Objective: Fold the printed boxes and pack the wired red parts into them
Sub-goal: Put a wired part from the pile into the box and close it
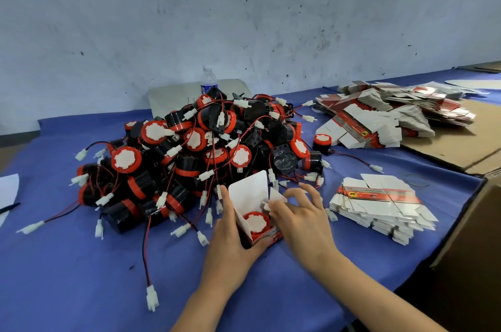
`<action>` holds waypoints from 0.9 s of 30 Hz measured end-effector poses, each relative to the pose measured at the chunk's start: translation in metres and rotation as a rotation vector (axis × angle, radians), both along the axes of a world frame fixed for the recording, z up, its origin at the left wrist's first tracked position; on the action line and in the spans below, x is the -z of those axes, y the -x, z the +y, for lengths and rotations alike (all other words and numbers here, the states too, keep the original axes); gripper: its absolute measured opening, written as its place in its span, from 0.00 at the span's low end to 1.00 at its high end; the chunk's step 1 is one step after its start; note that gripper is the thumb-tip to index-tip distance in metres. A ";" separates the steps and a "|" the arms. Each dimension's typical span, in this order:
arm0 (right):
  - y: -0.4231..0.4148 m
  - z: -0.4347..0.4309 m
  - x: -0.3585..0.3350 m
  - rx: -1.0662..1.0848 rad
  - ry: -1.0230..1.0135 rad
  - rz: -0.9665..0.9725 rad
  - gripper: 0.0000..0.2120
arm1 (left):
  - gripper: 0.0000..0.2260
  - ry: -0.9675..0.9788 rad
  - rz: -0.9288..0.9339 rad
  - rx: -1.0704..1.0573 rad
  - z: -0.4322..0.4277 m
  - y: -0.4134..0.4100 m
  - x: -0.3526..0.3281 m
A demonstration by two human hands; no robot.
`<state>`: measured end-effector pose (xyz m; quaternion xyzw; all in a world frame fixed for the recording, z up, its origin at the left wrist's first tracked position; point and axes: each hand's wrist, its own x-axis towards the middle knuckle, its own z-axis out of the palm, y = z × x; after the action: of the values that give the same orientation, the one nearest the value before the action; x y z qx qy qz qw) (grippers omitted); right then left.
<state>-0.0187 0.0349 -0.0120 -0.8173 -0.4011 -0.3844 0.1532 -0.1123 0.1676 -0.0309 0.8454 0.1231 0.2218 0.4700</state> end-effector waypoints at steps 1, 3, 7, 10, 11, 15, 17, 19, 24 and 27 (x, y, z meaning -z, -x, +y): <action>0.002 0.001 -0.002 0.002 0.010 0.037 0.14 | 0.55 -0.004 0.001 -0.001 0.000 0.000 0.000; 0.005 0.004 -0.009 0.017 0.070 0.103 0.14 | 0.55 -0.009 0.003 -0.004 0.000 0.000 0.000; 0.005 0.004 -0.031 0.057 0.445 0.254 0.06 | 0.56 0.005 -0.010 0.009 0.000 0.000 -0.001; 0.001 0.000 -0.030 0.008 0.543 0.366 0.18 | 0.54 0.001 -0.009 0.007 0.000 0.001 0.001; 0.002 -0.002 -0.028 -0.012 0.543 0.342 0.20 | 0.54 -0.004 -0.011 0.005 0.001 0.001 0.001; 0.002 -0.012 -0.019 -0.082 0.442 0.329 0.24 | 0.51 -0.072 -0.022 0.012 0.001 -0.001 0.003; 0.003 -0.014 -0.014 -0.106 0.375 0.358 0.25 | 0.46 -0.175 -0.019 0.048 0.000 -0.003 0.007; 0.011 -0.010 -0.006 -0.112 0.301 0.417 0.24 | 0.39 -0.270 0.032 0.079 -0.001 -0.005 0.008; 0.027 0.003 0.016 -0.004 0.074 0.539 0.20 | 0.27 -0.328 0.038 0.067 -0.002 -0.006 0.013; 0.032 0.002 0.015 -0.036 -0.060 0.336 0.14 | 0.23 -0.390 0.023 0.050 -0.002 -0.005 0.011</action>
<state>-0.0504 0.0370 -0.0270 -0.8578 -0.3727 -0.2512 0.2494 -0.1071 0.1653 -0.0422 0.9258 0.0620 0.2200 0.3012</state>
